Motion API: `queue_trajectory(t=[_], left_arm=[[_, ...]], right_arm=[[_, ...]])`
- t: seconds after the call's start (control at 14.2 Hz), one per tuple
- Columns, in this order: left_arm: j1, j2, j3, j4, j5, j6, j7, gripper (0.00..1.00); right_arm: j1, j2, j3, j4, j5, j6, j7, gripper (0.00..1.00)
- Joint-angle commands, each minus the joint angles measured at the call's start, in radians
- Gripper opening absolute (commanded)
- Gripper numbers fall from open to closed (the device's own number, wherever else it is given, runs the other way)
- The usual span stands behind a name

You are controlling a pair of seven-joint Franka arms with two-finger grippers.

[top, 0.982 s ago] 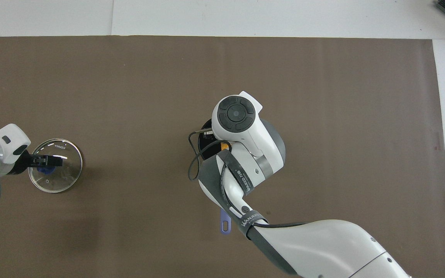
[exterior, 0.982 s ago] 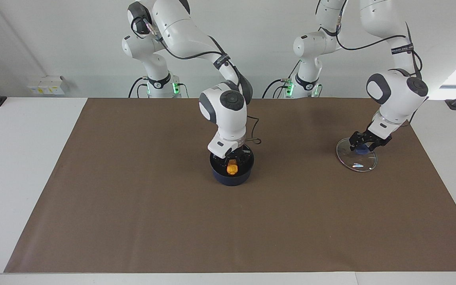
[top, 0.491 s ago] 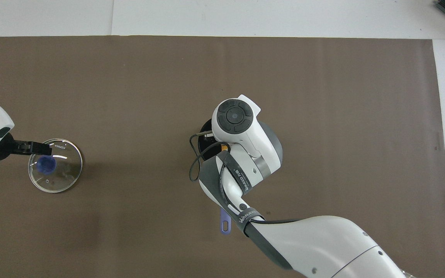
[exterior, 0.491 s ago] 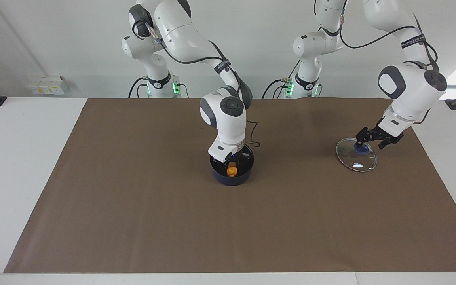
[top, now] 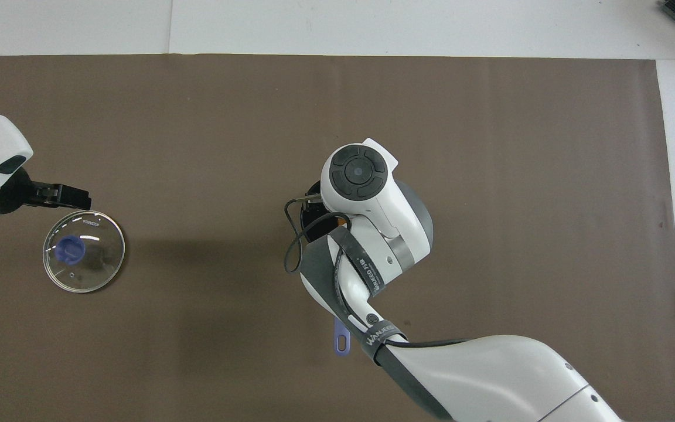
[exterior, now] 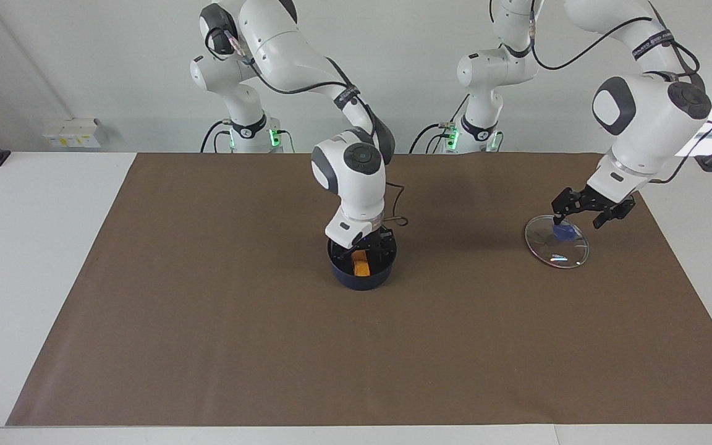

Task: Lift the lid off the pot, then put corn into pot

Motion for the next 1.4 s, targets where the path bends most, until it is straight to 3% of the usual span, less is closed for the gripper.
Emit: queue_trajectory(t=[0.0,0.35,0.63,0.84,1.12,1.33], left_arm=[[-0.096,0.020,0.009,0.049,0.024,-0.035,-0.151,1.00],[-0.175,-0.007,0.007,0.063,0.026,-0.067,-0.167,1.00],[-0.158,0.045,0.009,0.249,0.038,-0.250,-0.158,1.00],[-0.153,0.053,0.023,0.313,0.022,-0.343,-0.150,1.00],[-0.124,0.002,0.021,0.286,0.021,-0.393,-0.132,1.00],[-0.115,-0.013,0.021,0.270,0.021,-0.399,-0.131,1.00]], right_arm=[[-0.022,-0.099,-0.008,-0.011,0.016,-0.067,0.027,1.00],[-0.108,-0.267,-0.011,-0.011,0.000,-0.243,0.019,1.00],[-0.174,-0.356,-0.011,-0.011,-0.005,-0.340,-0.011,1.00],[-0.243,-0.428,-0.011,-0.015,0.003,-0.443,-0.143,1.00],[-0.326,-0.482,-0.011,-0.029,0.006,-0.605,-0.295,1.00],[-0.373,-0.531,-0.011,-0.084,0.004,-0.622,-0.335,1.00]])
